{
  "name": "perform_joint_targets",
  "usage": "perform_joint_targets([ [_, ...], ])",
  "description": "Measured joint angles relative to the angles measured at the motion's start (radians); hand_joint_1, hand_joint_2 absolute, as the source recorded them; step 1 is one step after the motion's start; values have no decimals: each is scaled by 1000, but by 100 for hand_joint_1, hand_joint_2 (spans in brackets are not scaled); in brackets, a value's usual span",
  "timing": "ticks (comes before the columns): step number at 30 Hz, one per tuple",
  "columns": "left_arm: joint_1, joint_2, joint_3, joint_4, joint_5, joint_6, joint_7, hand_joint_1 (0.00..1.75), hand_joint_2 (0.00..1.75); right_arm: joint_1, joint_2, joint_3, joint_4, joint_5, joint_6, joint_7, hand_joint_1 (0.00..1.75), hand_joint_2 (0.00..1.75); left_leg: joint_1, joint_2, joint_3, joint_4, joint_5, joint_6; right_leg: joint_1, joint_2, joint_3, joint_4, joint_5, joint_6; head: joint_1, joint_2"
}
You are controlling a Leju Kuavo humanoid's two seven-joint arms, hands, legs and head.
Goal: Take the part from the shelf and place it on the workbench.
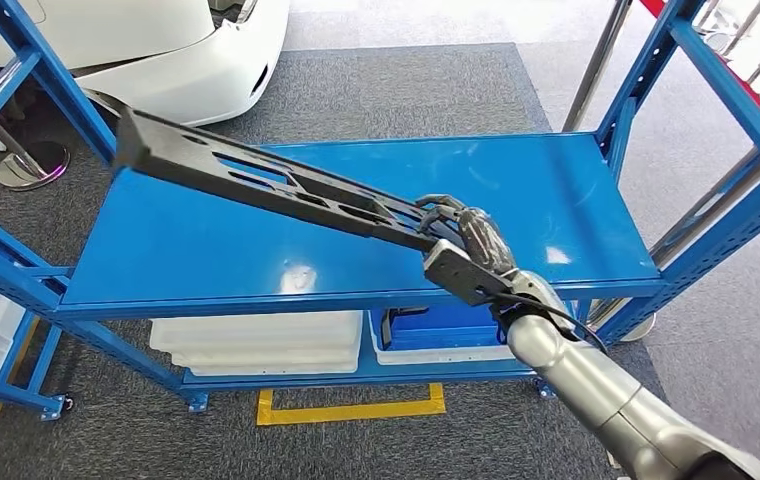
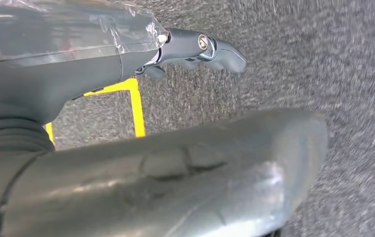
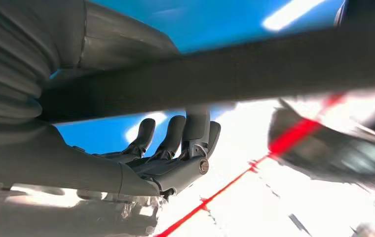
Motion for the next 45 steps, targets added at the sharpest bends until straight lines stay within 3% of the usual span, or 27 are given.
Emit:
perform_joint_targets([
  [3,7,0,21,0,16,9,-18,0,175,64,6,-39,-160,-15,-18,-34,175,175,0,0,0,-1,-1,-2,0,0,0,0,-1,-1,0,0],
  [8,10,0,43,0,22,9,-28,0,175,131,10,-76,-343,-15,-30,-55,175,175,-1,0,0,-1,-2,-2,0,1,0,0,-2,-1,0,0],
  [14,10,0,58,0,17,9,-29,0,175,171,11,-100,-460,-26,-33,-63,175,175,-1,1,1,-1,-2,-2,-1,1,0,0,-2,-1,1,0],
  [29,10,0,63,0,18,4,-35,0,175,206,11,-108,-508,-142,-37,-88,175,175,-1,2,0,-1,-2,-2,-1,2,0,0,-2,-1,0,0],
  [34,11,0,64,0,20,4,-37,0,175,220,19,-112,-503,-308,-9,-117,175,175,-1,1,0,-1,-2,-2,-1,2,0,0,-2,-1,-5,0],
  [38,10,0,64,0,21,4,-38,0,175,241,33,-125,-472,-544,45,-163,175,175,-1,1,0,-1,-2,-2,-1,1,-1,0,-2,-1,-43,0],
  [45,7,0,64,0,16,9,-38,0,175,269,61,-142,-412,-688,70,-185,175,175,-1,1,0,-1,-2,-2,-1,2,-1,0,-2,-1,-36,0],
])
